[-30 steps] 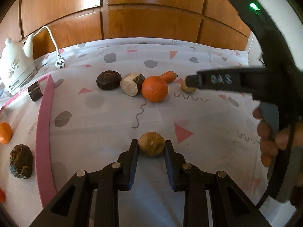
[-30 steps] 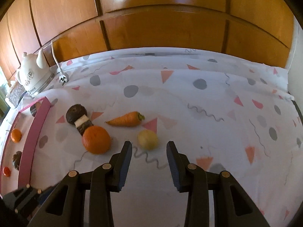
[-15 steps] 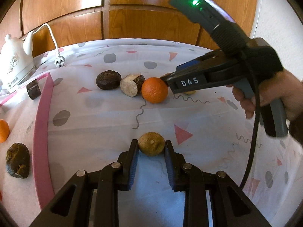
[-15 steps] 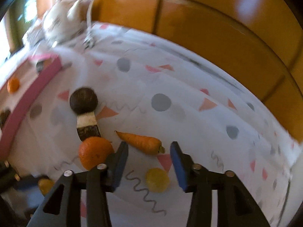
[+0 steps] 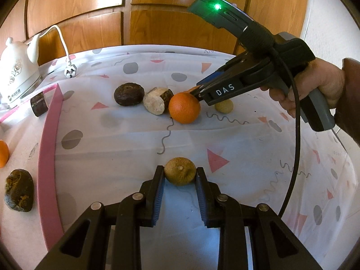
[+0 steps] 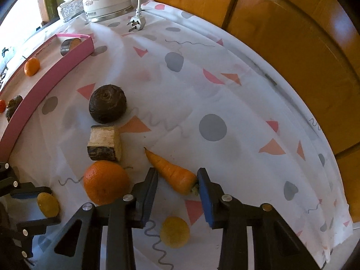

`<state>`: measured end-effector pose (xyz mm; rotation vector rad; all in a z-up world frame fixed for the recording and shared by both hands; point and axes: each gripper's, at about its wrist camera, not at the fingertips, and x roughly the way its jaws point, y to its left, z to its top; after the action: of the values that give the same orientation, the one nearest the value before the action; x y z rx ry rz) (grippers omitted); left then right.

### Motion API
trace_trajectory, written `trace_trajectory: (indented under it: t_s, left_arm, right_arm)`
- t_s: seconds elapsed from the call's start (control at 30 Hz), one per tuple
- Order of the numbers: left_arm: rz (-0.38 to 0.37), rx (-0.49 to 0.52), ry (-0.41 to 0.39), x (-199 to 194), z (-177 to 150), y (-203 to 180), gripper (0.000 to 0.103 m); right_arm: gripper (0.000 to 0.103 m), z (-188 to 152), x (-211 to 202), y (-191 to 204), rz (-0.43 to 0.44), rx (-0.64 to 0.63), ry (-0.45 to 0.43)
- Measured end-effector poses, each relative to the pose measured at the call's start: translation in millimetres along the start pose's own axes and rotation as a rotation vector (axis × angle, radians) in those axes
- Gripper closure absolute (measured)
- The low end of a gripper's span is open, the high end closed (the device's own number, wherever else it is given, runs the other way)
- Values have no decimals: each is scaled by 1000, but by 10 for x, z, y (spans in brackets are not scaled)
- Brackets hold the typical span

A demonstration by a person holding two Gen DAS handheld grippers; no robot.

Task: Organize fruits
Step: 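Grasp the carrot with the right tool, then place the potato in the tray and open the left tool while the right tool holds the carrot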

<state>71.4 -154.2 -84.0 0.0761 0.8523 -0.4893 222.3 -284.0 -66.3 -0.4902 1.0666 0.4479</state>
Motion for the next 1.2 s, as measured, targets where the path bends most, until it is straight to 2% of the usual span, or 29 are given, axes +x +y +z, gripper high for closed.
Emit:
trace_trajectory:
  t_s: [0.1,0.13,0.23,0.4,0.53,0.67,0.77,0.87,1.07,1.2]
  left_arm:
    - [1,0,1,0,1,-4,75]
    - [0,1,1,2,-1,-2,75]
    - [2,2,2,-3,-3,-4,75]
    - [5,7,3,5,-6,-4,75]
    - [0,14,13,6,-4,0,76]
    - [-4,15,33,9,26,14,76]
    - [1,8,53,-23,47,6,77]
    - [-1,10,65,-89,43,-17,76]
    - [21,4,17,-403,60,54,76]
    - [69,-64,-36,-699,146,329,76]
  right_arm:
    - [70,-47,-14,-4,-4,64,-17]
    - [76,-56,-25,-36,-17,103,-30]
    - [76,-138,-147,-177,-19,232,-86]
    - [76,-340,-379,-338,-94,380,-135]
    - [76,-749,-576,-509,-172,550,-131]
    - [76,-1250,-674,-512,-187,704,-98]
    - [76,-1576,-745,-380,-166,751,-89]
    - [75,-1728,-684,-197,-142,762,-77]
    - [77,-1743,-609,-10,-188,777,-143]
    - [77,-1745,-594,69,-225,756,-168]
